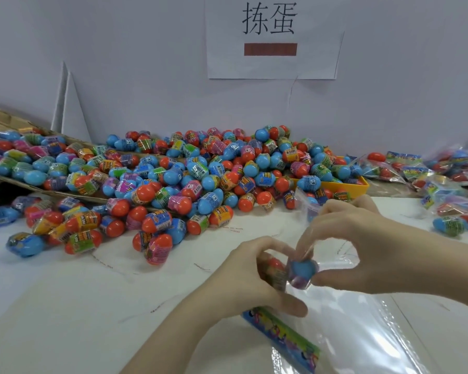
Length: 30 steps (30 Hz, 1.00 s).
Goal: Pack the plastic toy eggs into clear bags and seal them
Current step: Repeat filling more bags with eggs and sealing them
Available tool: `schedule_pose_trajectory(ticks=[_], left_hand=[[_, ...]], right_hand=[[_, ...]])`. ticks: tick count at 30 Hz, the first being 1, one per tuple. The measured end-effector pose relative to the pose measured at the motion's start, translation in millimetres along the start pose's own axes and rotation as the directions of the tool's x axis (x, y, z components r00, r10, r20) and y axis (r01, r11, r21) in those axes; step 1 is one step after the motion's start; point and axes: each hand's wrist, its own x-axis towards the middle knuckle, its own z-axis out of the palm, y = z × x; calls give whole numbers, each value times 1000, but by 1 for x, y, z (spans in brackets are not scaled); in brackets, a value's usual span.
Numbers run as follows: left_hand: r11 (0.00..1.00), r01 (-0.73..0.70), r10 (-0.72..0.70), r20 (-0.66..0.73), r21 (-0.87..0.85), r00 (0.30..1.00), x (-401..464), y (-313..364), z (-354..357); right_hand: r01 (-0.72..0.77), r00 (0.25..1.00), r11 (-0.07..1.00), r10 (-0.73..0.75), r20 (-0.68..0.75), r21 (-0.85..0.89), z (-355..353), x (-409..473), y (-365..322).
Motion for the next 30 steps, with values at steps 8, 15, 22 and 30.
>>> schedule_pose_trajectory(ticks=[8,15,22,30], left_hand=[[980,-160,181,-203,114,962,0,-2,13],[985,-143,157,-168,91,973,0,-6,17],[994,-100,80,-343,-42,936,7,-9,13],[971,-87,10,-328,-222,945,9,-11,9]], right_hand=[[-76,997,993,76,5,88,9,4,7],[147,989,933,-128,-78,329,-10,6,17],[-301,636,775,597,-489,555,14,69,76],[-441,690,845,535,-488,302,58,78,99]])
